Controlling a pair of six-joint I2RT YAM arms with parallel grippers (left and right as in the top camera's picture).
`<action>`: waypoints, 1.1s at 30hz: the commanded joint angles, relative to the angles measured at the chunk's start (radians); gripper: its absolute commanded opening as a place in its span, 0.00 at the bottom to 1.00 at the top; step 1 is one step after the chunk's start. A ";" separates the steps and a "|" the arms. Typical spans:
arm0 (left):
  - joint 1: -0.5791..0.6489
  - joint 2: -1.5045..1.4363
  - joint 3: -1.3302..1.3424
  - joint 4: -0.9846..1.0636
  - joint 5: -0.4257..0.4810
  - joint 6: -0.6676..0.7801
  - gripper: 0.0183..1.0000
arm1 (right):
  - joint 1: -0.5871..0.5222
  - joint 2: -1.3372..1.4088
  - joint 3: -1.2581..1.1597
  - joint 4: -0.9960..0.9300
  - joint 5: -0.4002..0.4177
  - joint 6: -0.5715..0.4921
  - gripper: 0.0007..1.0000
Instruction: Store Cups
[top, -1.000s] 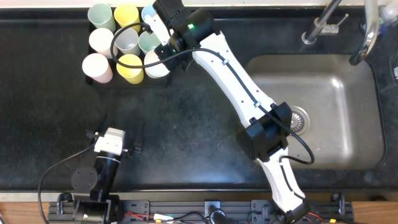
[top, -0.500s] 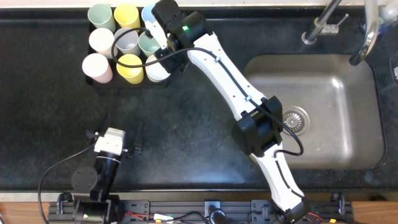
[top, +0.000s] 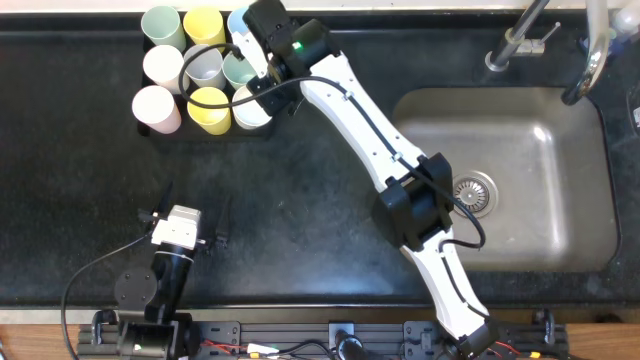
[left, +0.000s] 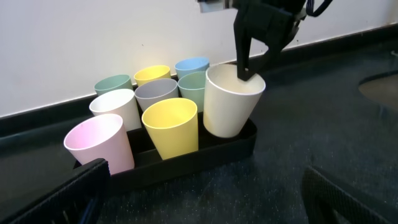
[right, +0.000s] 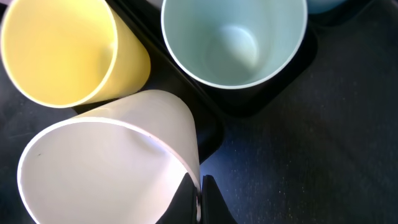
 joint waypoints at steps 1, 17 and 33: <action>0.006 -0.012 0.000 -0.002 0.010 0.018 1.00 | 0.002 0.029 0.025 0.006 0.003 0.004 0.04; 0.006 -0.012 0.000 -0.002 0.010 0.018 1.00 | 0.003 0.058 0.025 0.028 0.011 0.000 0.05; 0.006 -0.012 0.000 -0.002 0.010 0.018 1.00 | 0.003 0.060 0.025 0.022 0.011 0.000 0.44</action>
